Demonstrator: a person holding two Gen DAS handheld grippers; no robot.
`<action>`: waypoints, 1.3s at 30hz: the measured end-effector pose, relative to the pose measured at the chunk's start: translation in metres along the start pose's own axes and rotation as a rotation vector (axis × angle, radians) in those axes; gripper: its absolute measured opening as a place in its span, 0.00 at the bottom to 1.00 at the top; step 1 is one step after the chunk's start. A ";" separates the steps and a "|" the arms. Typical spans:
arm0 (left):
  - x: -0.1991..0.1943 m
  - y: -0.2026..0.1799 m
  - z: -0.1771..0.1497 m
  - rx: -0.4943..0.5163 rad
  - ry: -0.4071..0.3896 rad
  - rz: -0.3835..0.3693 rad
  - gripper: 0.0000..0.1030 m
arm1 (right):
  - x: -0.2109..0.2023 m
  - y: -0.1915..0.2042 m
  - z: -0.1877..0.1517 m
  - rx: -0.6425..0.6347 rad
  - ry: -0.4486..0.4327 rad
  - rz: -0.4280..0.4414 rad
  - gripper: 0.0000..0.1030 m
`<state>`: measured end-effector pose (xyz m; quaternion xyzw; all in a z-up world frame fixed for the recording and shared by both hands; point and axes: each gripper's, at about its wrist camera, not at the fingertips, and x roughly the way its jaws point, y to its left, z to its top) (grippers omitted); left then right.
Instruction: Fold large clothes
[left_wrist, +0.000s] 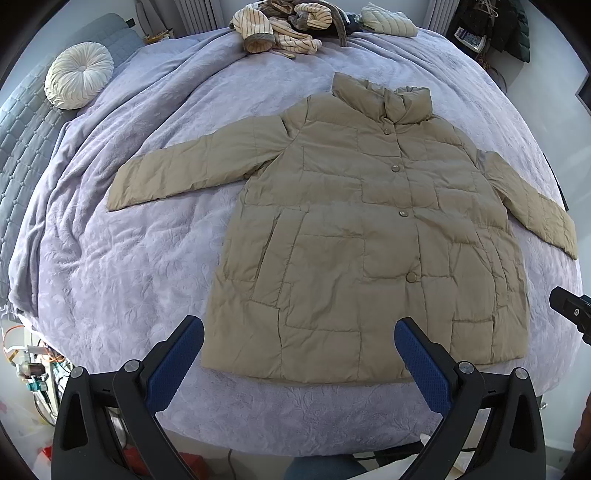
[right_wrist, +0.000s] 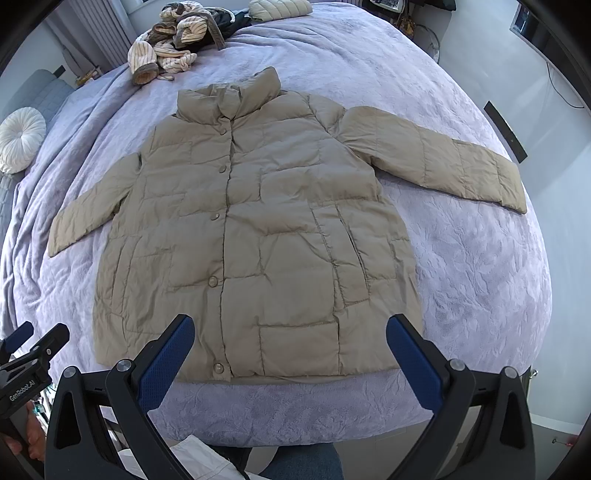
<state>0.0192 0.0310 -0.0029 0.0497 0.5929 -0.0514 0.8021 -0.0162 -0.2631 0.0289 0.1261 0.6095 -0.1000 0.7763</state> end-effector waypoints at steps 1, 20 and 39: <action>0.000 0.001 0.000 0.000 -0.001 0.000 1.00 | 0.000 0.000 0.000 0.000 0.000 0.000 1.00; -0.001 0.002 0.002 0.001 -0.002 0.000 1.00 | -0.001 0.003 0.000 -0.001 0.000 -0.001 1.00; -0.004 0.003 0.003 0.001 -0.003 0.002 1.00 | -0.002 0.005 -0.001 0.001 -0.001 -0.002 1.00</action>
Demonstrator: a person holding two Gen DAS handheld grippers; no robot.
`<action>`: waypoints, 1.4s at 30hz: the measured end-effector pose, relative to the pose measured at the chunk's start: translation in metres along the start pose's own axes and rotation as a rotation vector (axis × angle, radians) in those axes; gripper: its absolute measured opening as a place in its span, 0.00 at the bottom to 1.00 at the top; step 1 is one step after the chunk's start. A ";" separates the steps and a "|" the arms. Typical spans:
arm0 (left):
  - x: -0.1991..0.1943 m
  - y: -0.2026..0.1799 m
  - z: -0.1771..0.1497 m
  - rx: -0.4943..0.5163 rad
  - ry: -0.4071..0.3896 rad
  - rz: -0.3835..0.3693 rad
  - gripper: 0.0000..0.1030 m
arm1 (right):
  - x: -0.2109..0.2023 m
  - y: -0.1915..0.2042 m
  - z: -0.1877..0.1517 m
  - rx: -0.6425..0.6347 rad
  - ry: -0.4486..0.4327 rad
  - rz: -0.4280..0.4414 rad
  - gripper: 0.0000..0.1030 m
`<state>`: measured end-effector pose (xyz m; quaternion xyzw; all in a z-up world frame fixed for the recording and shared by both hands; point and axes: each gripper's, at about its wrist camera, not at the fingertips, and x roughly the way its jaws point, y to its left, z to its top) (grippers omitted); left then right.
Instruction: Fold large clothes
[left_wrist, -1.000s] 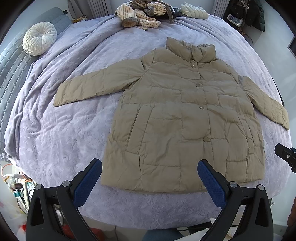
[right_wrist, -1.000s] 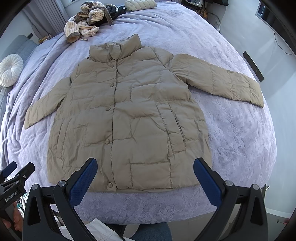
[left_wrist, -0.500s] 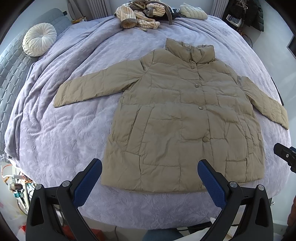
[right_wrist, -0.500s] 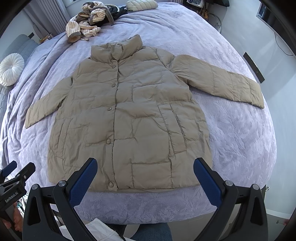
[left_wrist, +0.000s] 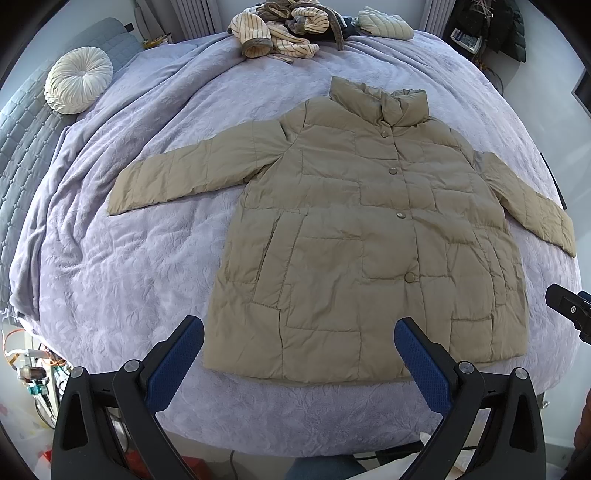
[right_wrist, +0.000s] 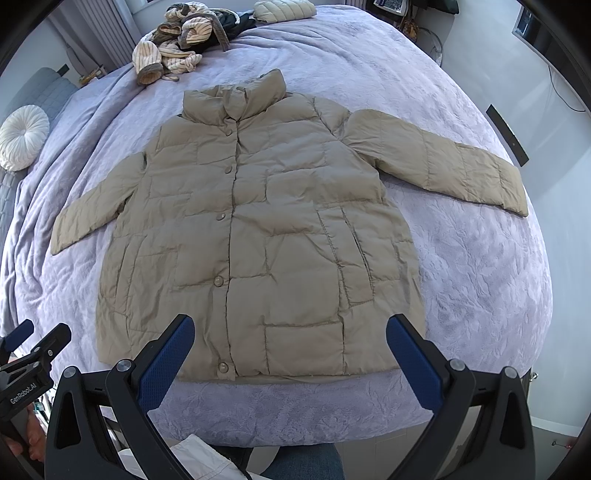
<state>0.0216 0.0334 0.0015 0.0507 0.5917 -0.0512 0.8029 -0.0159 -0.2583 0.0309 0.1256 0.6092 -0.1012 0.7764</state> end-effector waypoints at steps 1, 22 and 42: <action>0.000 -0.001 0.000 -0.001 0.000 0.000 1.00 | 0.000 0.000 0.000 0.000 0.000 0.000 1.00; 0.000 -0.001 -0.001 0.000 -0.002 0.002 1.00 | 0.000 0.000 -0.001 0.001 -0.001 0.000 1.00; -0.002 0.010 0.003 -0.008 -0.002 -0.007 1.00 | 0.003 0.005 -0.003 -0.008 0.003 -0.002 1.00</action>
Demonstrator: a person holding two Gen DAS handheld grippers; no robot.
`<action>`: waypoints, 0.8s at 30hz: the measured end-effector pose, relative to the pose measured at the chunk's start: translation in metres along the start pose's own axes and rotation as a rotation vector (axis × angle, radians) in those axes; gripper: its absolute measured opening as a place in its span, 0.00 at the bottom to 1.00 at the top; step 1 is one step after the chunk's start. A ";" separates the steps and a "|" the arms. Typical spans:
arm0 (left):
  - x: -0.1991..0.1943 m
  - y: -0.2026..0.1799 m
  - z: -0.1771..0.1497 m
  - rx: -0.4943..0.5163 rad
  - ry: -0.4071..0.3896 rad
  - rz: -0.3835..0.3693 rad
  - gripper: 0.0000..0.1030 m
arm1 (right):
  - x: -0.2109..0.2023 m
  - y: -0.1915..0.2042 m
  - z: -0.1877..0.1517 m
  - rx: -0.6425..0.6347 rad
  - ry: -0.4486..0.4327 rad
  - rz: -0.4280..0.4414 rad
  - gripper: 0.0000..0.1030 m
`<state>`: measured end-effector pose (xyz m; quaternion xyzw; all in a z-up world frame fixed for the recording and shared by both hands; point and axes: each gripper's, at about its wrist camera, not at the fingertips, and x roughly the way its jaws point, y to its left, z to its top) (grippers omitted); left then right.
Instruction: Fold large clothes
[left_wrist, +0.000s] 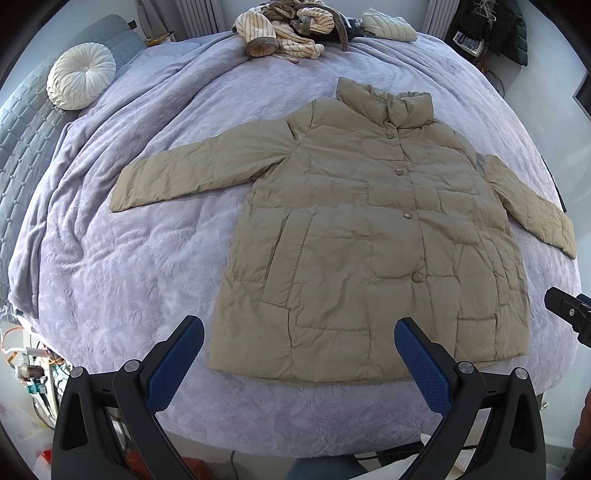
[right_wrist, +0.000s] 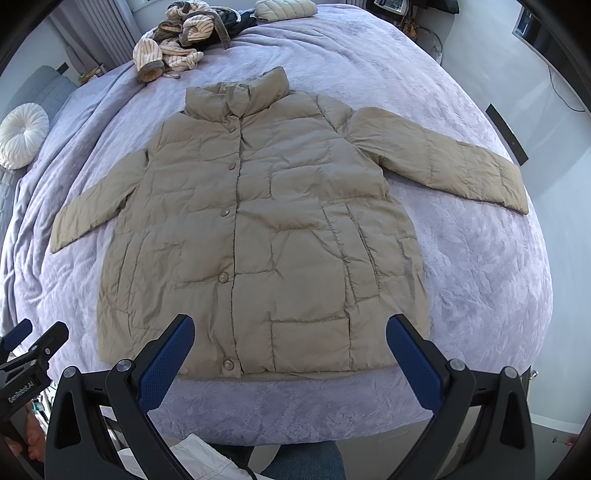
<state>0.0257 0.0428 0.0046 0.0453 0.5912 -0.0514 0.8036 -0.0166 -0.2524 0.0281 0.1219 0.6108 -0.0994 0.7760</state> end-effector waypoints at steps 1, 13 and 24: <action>0.002 0.003 -0.002 -0.003 0.000 -0.003 1.00 | 0.001 0.001 0.000 -0.002 0.000 0.000 1.00; 0.046 0.085 0.008 -0.147 -0.015 -0.023 1.00 | 0.029 0.061 0.020 -0.092 0.034 0.084 1.00; 0.147 0.214 0.049 -0.453 -0.048 -0.081 1.00 | 0.110 0.165 0.061 -0.236 0.087 0.144 1.00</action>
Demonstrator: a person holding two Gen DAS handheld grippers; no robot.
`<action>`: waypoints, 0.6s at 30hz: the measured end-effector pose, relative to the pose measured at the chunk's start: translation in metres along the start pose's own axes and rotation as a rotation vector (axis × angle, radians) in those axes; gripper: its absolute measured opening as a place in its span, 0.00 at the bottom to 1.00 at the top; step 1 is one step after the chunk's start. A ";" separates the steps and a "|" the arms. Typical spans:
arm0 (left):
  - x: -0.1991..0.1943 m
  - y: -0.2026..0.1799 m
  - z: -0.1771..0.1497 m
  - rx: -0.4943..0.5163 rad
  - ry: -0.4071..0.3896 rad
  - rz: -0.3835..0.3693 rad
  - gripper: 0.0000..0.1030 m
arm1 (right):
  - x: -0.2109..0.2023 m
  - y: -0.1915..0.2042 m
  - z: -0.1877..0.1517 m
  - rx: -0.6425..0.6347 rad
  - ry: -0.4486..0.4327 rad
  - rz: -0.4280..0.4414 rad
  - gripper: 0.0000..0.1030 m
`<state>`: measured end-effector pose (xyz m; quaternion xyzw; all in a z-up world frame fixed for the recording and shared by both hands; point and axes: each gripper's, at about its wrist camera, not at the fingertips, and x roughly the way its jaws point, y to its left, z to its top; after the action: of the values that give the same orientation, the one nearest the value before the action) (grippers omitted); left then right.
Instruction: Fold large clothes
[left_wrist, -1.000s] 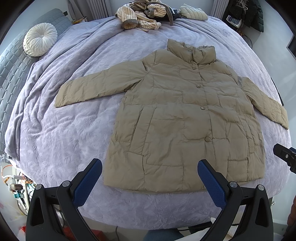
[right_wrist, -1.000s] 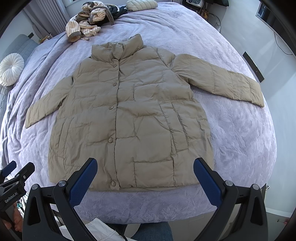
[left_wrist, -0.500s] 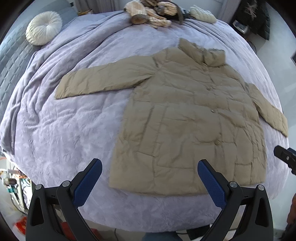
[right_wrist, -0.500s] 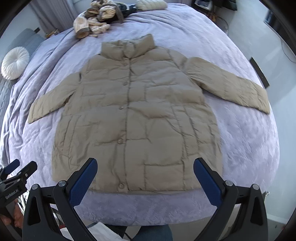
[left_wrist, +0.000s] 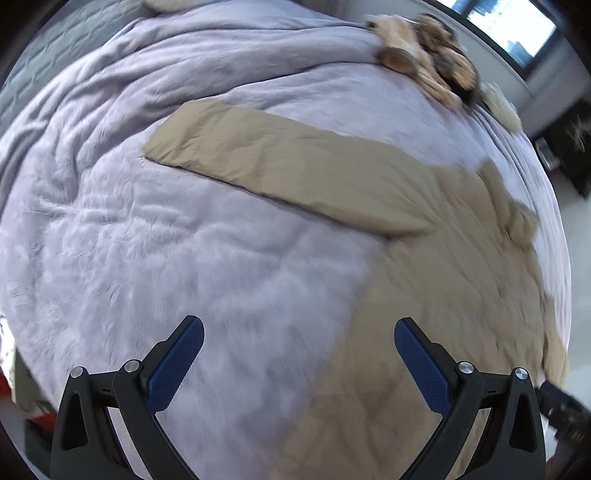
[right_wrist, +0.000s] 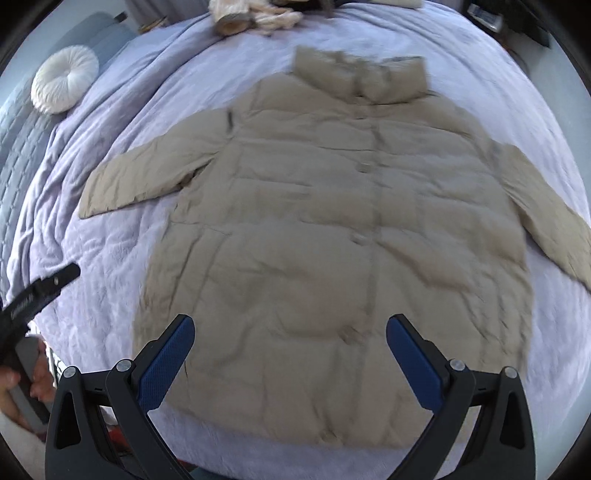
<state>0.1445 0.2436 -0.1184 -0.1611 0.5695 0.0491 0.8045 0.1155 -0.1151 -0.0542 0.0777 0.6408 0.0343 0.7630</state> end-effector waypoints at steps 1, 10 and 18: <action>0.009 0.006 0.007 -0.019 -0.005 -0.005 1.00 | 0.008 0.005 0.006 -0.009 0.002 0.001 1.00; 0.098 0.051 0.087 -0.156 -0.074 -0.120 1.00 | 0.080 0.067 0.094 -0.079 -0.065 0.073 1.00; 0.160 0.086 0.123 -0.298 -0.097 -0.165 1.00 | 0.144 0.094 0.149 -0.082 -0.107 0.163 0.30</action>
<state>0.2885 0.3464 -0.2479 -0.3220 0.5012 0.0745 0.7997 0.2915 -0.0116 -0.1536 0.1003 0.5889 0.1183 0.7932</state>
